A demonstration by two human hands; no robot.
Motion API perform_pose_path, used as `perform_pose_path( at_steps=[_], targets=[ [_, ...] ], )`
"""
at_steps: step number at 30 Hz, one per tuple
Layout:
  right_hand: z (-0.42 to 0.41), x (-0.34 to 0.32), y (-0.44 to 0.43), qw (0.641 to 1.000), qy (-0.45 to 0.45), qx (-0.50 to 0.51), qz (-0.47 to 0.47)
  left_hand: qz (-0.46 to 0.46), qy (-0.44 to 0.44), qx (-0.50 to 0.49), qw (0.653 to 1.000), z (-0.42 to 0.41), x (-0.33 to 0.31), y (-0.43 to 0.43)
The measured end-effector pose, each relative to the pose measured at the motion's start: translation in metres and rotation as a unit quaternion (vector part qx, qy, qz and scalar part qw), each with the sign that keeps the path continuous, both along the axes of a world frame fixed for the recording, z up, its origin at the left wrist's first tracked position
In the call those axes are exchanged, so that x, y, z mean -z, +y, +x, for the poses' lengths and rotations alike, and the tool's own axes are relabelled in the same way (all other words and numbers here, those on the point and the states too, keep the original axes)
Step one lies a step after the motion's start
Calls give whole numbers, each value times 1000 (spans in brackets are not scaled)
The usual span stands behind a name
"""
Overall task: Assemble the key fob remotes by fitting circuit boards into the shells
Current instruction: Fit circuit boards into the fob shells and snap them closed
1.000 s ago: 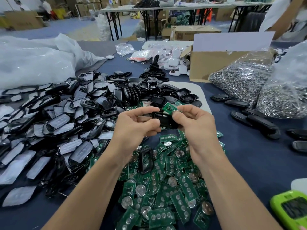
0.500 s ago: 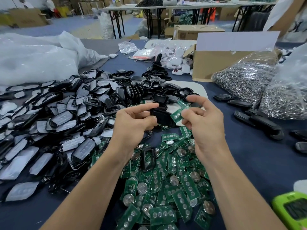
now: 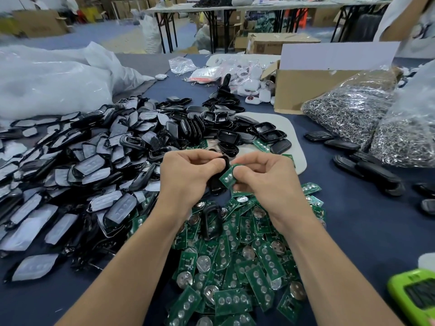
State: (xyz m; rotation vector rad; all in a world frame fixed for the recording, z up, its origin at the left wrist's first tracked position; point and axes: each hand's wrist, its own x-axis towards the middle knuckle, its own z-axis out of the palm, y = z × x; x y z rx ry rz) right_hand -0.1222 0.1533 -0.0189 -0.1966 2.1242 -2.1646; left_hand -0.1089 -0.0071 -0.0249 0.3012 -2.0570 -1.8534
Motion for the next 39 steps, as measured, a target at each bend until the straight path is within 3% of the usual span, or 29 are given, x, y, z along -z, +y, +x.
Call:
perform_pose_path(
  at_steps=[4,10,12,15,17,20,24,27,32,39],
  targets=[
    [0,2,-2,999,12,4,38,-52,-19,55,997,-1,2,2],
    [-1,4,-4,997,22,77,21,61,-82,172,980,2,-6,-2],
    [-2,3,-4,991,5,127,-33,53,-60,192,978,2,-6,-1],
    [-6,1,1,977,-28,177,-118,3,-43,146,988,1,-4,4],
    [-8,3,3,976,-16,204,-77,21,-43,120,992,1,-2,4],
    [-6,4,6,956,65,273,79,42,-31,79,995,0,0,4],
    [-6,-1,8,976,100,192,35,44,-16,57,997,-3,2,1],
    [-4,-1,4,975,137,157,78,42,-10,84,996,-1,1,0],
    [1,-2,3,965,179,160,109,46,1,144,988,2,-4,-2],
    [3,0,-2,958,187,193,98,44,-6,101,994,1,-2,3]
  ],
)
